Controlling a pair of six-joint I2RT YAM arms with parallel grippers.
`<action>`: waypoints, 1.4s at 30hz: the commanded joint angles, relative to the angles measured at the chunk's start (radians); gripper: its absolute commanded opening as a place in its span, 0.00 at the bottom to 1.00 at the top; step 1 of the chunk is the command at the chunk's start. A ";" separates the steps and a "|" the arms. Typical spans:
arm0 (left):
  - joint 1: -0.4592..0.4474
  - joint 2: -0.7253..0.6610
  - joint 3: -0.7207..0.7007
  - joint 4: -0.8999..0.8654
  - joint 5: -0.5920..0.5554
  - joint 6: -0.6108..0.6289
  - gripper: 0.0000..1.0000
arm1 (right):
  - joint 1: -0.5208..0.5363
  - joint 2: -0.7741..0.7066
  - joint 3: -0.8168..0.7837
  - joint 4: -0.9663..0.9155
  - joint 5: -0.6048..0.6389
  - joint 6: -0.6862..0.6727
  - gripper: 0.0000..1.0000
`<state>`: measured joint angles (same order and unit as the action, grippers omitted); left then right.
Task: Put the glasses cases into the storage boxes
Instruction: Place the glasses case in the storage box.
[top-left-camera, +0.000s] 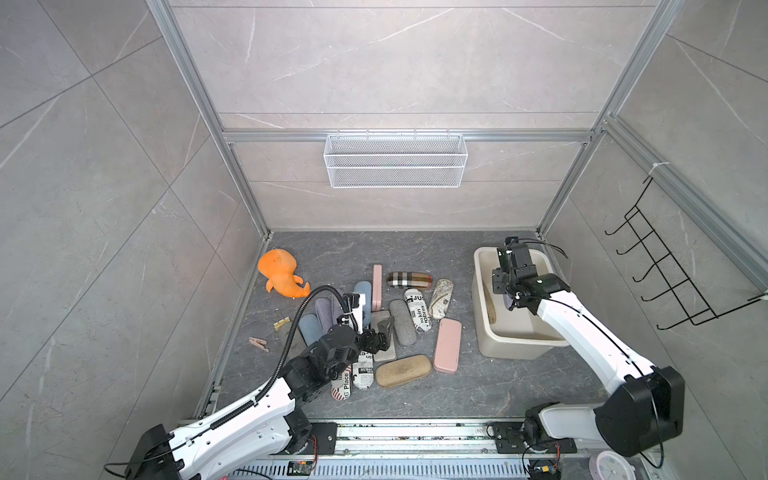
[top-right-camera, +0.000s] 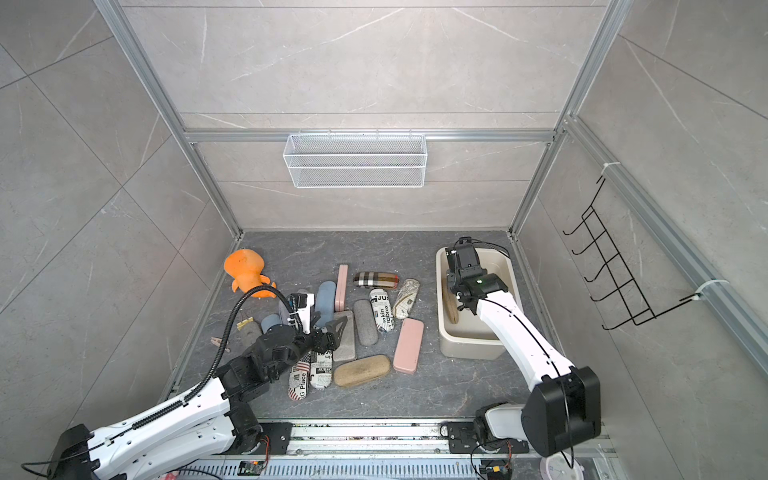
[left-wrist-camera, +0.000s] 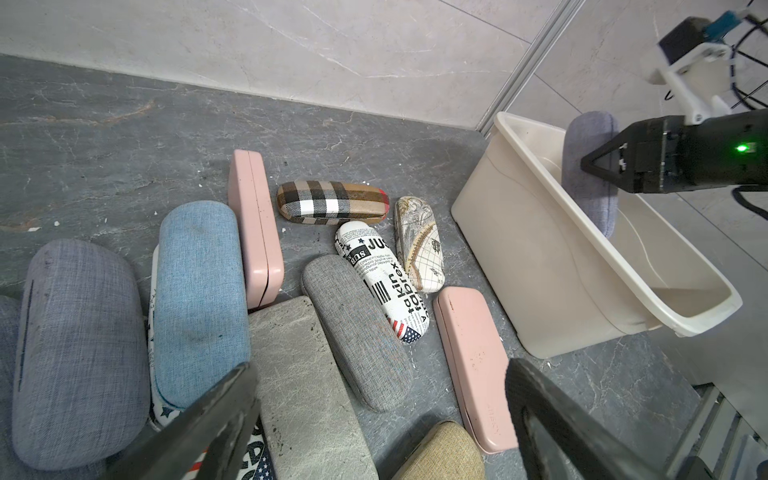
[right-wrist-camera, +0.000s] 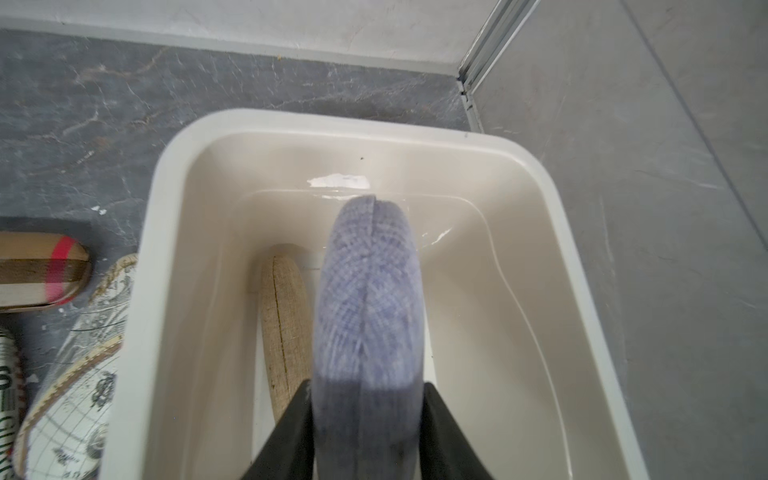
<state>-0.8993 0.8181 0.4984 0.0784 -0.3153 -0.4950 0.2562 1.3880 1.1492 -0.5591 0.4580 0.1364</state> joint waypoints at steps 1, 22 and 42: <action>-0.002 -0.005 0.058 -0.007 -0.033 -0.018 0.95 | -0.040 0.067 0.026 0.050 -0.073 -0.016 0.36; -0.003 -0.006 0.063 -0.078 -0.092 -0.029 0.95 | -0.087 0.325 0.139 -0.021 -0.278 0.046 0.59; 0.032 0.020 0.192 -0.575 -0.497 -0.307 0.98 | 0.105 -0.100 0.134 -0.070 -0.273 0.104 0.61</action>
<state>-0.8871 0.8394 0.6575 -0.3420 -0.7071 -0.6945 0.3050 1.3041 1.2709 -0.6022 0.1463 0.2504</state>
